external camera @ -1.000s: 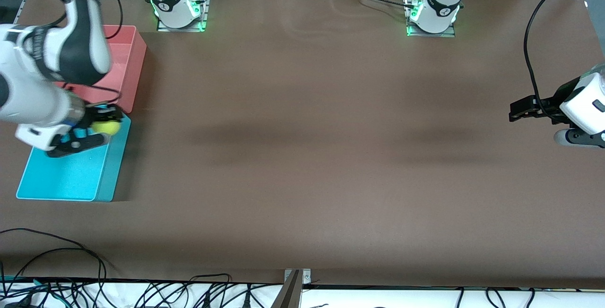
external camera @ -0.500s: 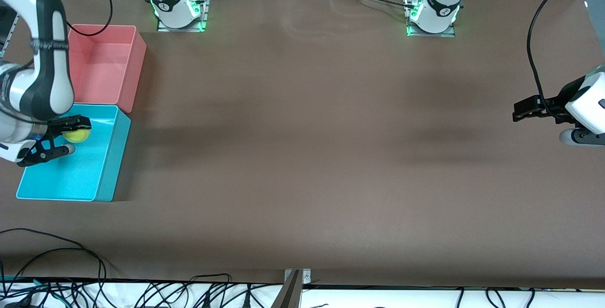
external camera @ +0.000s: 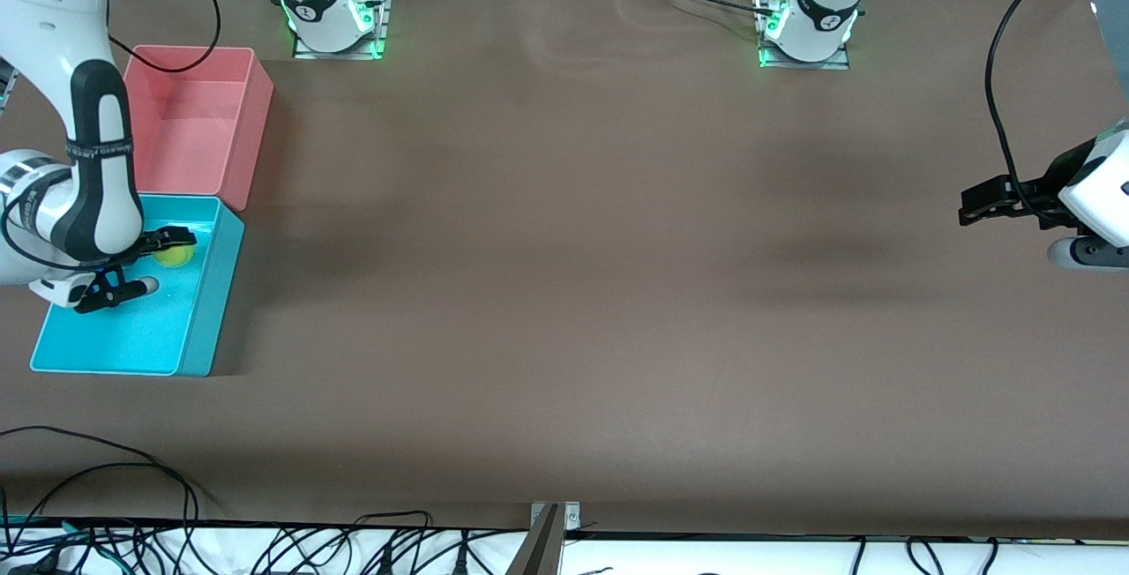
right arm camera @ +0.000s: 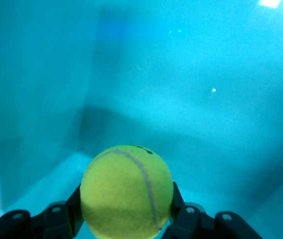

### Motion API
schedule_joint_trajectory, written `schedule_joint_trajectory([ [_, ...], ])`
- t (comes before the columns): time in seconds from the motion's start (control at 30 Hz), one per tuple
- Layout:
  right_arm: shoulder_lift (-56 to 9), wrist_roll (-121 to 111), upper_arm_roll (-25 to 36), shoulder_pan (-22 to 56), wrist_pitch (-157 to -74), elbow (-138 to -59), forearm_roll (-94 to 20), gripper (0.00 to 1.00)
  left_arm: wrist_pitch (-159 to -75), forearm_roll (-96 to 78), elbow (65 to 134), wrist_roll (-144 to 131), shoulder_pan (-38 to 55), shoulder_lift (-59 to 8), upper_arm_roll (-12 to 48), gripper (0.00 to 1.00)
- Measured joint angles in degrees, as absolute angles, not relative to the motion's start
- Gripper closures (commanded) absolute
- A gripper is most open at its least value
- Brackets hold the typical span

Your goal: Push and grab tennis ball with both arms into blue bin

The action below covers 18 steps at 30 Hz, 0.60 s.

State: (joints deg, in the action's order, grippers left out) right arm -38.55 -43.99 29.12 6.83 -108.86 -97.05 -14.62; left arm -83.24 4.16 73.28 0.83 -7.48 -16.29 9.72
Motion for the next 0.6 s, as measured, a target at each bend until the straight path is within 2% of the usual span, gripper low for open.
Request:
schedule_joint_trajectory([
  [0.13,-40.1,-46.1,29.1,5.8,-109.1,-97.1,-17.0,0.71,-83.1,4.2,73.3,0.8,-7.2,-16.0,9.7,0.00],
  [0.23,-41.3,-47.2,29.1,5.2,-109.7,-97.0,-17.9,0.48,-82.8,3.8,73.6,0.7,-6.4,-15.4,9.3,0.00],
  [0.27,-41.4,-47.2,29.1,5.2,-109.7,-97.0,-17.9,0.37,-82.8,2.9,73.7,0.6,-5.8,-15.3,8.5,0.00],
  [0.33,-41.7,-47.2,29.1,5.2,-109.7,-97.0,-18.1,0.09,-82.7,1.3,73.8,0.6,-4.5,-15.0,6.4,0.00],
  [0.37,-41.8,-47.2,29.1,5.2,-109.7,-97.0,-18.3,0.00,-82.7,0.7,73.8,0.6,-3.9,-14.9,5.5,0.00],
  [0.6,-42.4,-47.3,29.0,5.1,-109.7,-96.8,-19.8,0.00,-82.5,-1.2,75.9,0.8,0.1,-13.1,-0.7,0.00],
])
